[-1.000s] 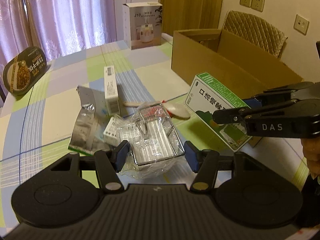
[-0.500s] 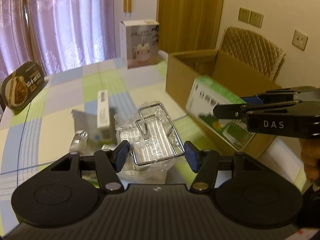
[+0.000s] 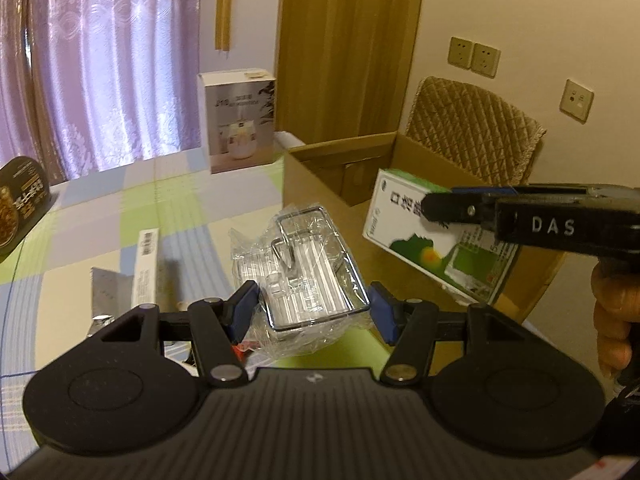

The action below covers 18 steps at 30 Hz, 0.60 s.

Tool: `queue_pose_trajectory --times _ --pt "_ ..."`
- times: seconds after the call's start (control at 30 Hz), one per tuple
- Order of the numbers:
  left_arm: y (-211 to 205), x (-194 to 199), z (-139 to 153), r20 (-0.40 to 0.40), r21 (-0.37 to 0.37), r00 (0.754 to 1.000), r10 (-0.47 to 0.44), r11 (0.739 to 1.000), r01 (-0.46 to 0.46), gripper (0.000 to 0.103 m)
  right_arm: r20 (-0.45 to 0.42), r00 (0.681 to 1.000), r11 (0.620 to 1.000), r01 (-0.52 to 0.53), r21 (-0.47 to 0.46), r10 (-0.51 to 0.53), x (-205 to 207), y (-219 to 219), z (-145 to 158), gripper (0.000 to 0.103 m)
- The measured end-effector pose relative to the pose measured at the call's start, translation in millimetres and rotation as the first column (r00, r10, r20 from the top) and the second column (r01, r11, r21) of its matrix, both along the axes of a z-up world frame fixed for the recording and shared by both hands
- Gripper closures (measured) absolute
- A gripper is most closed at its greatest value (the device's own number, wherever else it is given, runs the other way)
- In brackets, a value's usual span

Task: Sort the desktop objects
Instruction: 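Carry the rack with the left tool while the right tool carries the green box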

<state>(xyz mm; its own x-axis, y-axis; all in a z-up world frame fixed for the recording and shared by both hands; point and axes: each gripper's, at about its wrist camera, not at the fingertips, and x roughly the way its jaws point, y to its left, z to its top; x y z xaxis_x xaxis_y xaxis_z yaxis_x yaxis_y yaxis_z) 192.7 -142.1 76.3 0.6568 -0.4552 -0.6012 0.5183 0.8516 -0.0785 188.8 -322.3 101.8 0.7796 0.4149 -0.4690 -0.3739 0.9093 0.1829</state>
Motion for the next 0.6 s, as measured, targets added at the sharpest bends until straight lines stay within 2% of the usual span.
queue_pose_trajectory --times 0.3,0.43,0.6 --pt "-10 2 3 0.005 -0.019 1.0 -0.007 1.0 0.007 0.048 0.047 0.996 0.997 0.067 0.049 -0.07 7 -24 16 0.076" --pt "-23 4 7 0.012 -0.035 0.999 -0.03 0.999 0.031 0.048 0.039 0.994 0.995 0.104 0.013 -0.104 16 -33 15 0.076" --pt "-43 7 12 0.017 -0.056 0.998 -0.066 0.996 0.066 0.048 -0.01 0.992 0.991 0.128 -0.042 -0.129 29 -43 3 0.076"
